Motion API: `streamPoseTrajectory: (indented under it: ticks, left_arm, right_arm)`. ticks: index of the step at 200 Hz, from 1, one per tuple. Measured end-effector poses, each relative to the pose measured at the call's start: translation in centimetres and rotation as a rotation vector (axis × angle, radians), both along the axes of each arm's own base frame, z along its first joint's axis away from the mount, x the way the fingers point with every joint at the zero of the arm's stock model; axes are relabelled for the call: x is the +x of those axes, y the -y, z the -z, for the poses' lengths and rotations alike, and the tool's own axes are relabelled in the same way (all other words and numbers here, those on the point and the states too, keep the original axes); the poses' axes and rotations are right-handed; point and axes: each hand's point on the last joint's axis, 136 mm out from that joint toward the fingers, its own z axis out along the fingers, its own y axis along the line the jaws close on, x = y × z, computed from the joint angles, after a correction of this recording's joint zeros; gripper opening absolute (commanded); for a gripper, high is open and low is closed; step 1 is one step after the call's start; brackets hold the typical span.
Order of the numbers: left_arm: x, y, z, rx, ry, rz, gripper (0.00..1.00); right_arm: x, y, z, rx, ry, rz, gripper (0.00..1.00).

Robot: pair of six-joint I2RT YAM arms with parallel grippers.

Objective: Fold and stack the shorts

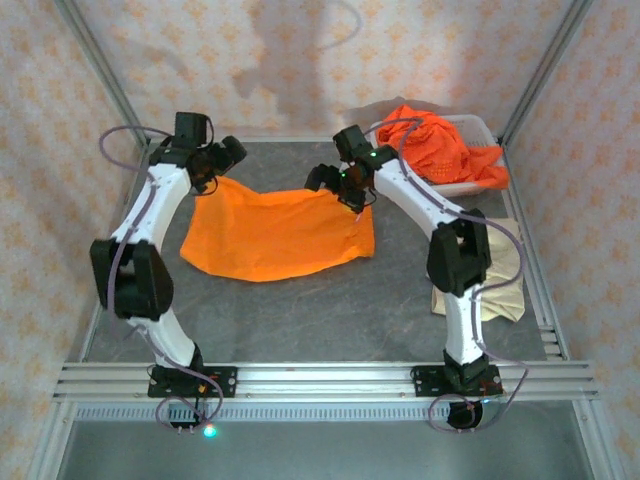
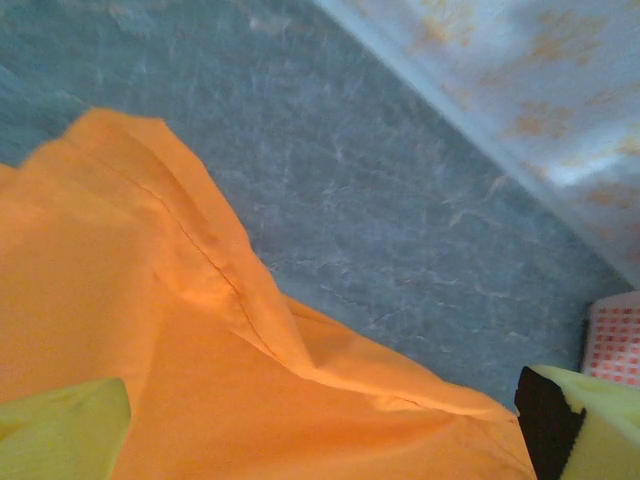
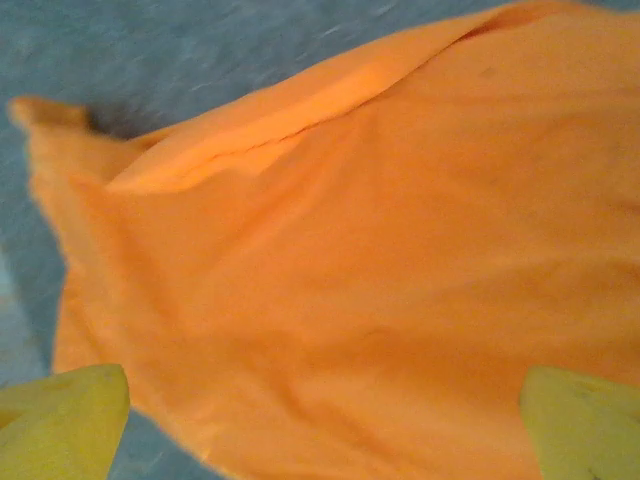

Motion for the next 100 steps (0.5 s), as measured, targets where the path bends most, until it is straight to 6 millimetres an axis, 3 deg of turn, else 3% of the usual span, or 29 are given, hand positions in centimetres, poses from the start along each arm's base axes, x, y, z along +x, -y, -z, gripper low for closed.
streamPoseTrajectory:
  ticks: [14,27,54,68,84,100]
  left_arm:
    - [1.2,0.3,4.1,-0.017,-0.081,0.005,1.00]
    - [1.9,0.6,8.1,-0.035,-0.162,0.003,1.00]
    - [3.4,0.9,14.4,-0.049,-0.273,-0.004,1.00]
    - [4.2,0.9,15.7,-0.042,-0.285,-0.007,1.00]
    - [5.5,0.9,14.7,-0.035,-0.246,-0.008,1.00]
    - [5.9,0.6,14.3,-0.022,-0.232,-0.014,1.00]
  right_arm:
    - [-1.3,-0.6,-0.6,0.023,0.017,-0.017,0.99]
    - [-2.0,-0.7,0.1,0.029,0.010,-0.021,0.99]
    - [-3.6,0.3,5.0,-0.001,-0.072,0.005,0.99]
    - [-5.2,1.4,8.3,-0.029,-0.138,0.023,0.99]
    - [-6.9,2.5,11.2,-0.055,-0.192,0.038,0.99]
    - [-7.5,2.8,11.4,-0.038,-0.177,0.050,0.99]
